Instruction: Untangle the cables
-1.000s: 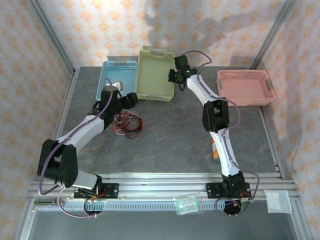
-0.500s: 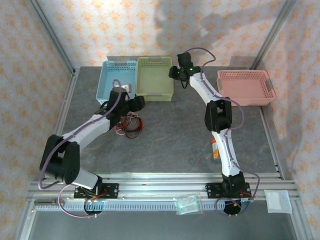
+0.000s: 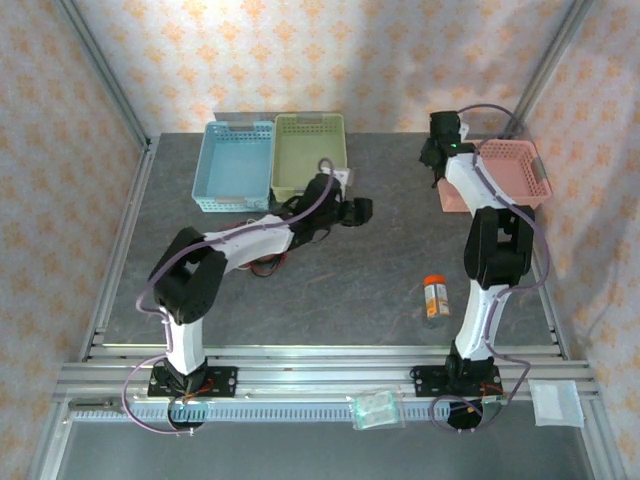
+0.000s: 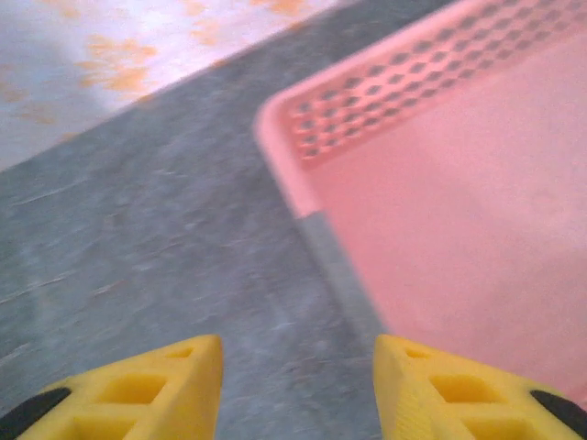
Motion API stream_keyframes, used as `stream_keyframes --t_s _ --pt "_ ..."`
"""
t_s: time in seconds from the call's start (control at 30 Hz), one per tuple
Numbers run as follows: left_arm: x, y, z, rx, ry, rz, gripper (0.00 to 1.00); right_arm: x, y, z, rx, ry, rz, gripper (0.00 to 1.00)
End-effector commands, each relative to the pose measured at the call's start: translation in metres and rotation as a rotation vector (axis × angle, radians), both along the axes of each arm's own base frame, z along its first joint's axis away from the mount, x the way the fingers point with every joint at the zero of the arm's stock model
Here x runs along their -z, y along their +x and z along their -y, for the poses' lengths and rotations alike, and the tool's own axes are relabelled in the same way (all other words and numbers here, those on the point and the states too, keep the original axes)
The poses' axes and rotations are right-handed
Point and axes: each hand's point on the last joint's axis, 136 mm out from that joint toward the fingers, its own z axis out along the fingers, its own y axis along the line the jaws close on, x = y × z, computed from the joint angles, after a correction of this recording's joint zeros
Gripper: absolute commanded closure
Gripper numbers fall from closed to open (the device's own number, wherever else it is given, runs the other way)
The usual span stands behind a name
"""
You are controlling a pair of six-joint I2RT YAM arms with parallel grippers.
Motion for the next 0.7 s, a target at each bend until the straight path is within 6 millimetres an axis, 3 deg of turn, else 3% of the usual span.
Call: stream_keyframes --t_s 0.0,0.13,0.27,0.47,0.67 --pt "-0.014 0.0 0.037 0.037 -0.085 0.023 0.27 -0.002 -0.007 0.023 0.067 -0.027 -0.003 0.48" --pt "-0.013 -0.001 0.059 0.052 -0.123 0.014 0.27 0.017 -0.005 0.03 0.066 0.033 -0.043 0.44" --pt "-0.015 0.001 0.064 0.055 -0.137 0.014 0.27 0.039 -0.003 0.023 0.027 0.07 -0.101 0.41" --pt "-0.016 0.001 0.053 0.038 -0.095 0.032 0.27 0.06 -0.005 0.017 0.002 0.097 -0.177 0.36" --pt "-0.019 0.0 0.033 0.01 -0.091 0.034 0.27 0.066 -0.003 -0.003 -0.079 0.14 -0.191 0.37"
